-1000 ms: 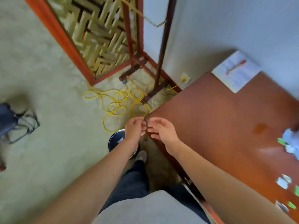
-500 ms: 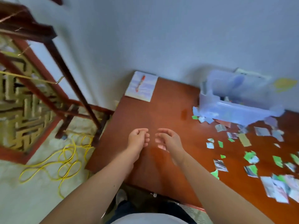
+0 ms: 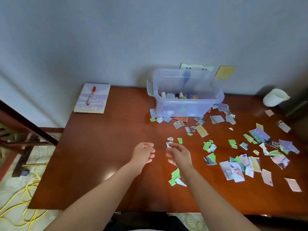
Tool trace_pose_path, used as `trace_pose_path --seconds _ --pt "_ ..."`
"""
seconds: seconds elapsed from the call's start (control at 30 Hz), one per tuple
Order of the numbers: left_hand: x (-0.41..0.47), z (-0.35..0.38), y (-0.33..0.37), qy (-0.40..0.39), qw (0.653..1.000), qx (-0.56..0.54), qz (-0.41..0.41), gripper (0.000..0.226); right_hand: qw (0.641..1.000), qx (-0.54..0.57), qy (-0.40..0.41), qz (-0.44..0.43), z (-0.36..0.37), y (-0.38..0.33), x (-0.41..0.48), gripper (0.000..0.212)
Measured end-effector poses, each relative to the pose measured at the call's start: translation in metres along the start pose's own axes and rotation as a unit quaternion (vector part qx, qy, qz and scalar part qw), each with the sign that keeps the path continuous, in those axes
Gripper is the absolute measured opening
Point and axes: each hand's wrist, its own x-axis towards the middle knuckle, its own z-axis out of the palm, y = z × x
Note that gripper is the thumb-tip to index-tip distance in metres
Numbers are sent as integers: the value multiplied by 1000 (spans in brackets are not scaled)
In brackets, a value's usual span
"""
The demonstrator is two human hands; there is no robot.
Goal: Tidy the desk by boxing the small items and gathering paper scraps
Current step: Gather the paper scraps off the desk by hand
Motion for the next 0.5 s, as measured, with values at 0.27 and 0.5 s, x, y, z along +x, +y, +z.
trace_pose_path --seconds 0.27,0.5 --pt "-1 65 -26 -5 998 53 -17 19 990 -133 14 -37 -59 24 35 18" --pt "-8 93 -63 10 987 156 35 22 912 -392 -63 -103 -86 44 52 41"
